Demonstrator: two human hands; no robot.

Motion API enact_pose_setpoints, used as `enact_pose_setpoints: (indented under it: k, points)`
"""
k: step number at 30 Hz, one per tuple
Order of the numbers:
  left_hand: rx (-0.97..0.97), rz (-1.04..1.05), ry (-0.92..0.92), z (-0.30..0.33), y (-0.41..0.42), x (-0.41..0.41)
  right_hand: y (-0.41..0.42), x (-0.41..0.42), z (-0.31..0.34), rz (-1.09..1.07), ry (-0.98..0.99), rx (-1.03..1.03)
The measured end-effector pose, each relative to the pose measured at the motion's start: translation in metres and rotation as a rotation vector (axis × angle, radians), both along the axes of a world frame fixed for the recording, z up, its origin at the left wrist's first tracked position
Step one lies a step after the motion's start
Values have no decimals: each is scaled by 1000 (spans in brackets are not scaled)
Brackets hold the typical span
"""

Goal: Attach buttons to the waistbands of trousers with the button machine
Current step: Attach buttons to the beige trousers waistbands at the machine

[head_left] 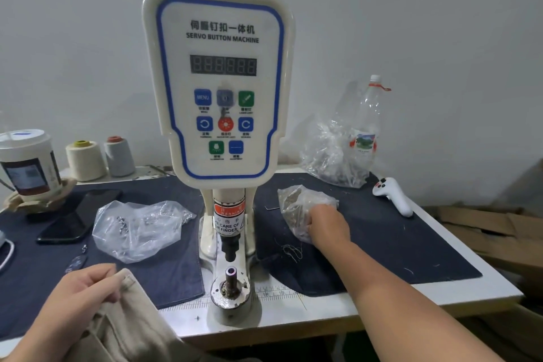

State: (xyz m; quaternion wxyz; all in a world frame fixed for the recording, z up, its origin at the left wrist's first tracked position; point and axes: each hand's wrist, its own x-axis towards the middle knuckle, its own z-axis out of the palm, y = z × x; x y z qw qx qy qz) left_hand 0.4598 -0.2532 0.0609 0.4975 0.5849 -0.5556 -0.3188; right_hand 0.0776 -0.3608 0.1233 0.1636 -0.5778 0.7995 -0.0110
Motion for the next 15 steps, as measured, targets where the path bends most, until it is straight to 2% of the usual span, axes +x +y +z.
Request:
enact_pose_setpoints:
  k: [5,9,12,15]
  points:
    - [32,45,-58,-1,-1,0,-7,0,-4,8,-11,97]
    - [50,44,-68,3,1,-2,-3,1,-10,173,90,-196]
    - [66,54,-75,7,4,-5,-4,0,-10,221,110,-193]
    - [57,52,-77,14,8,-9,-2,-4,-12,191,43,-237]
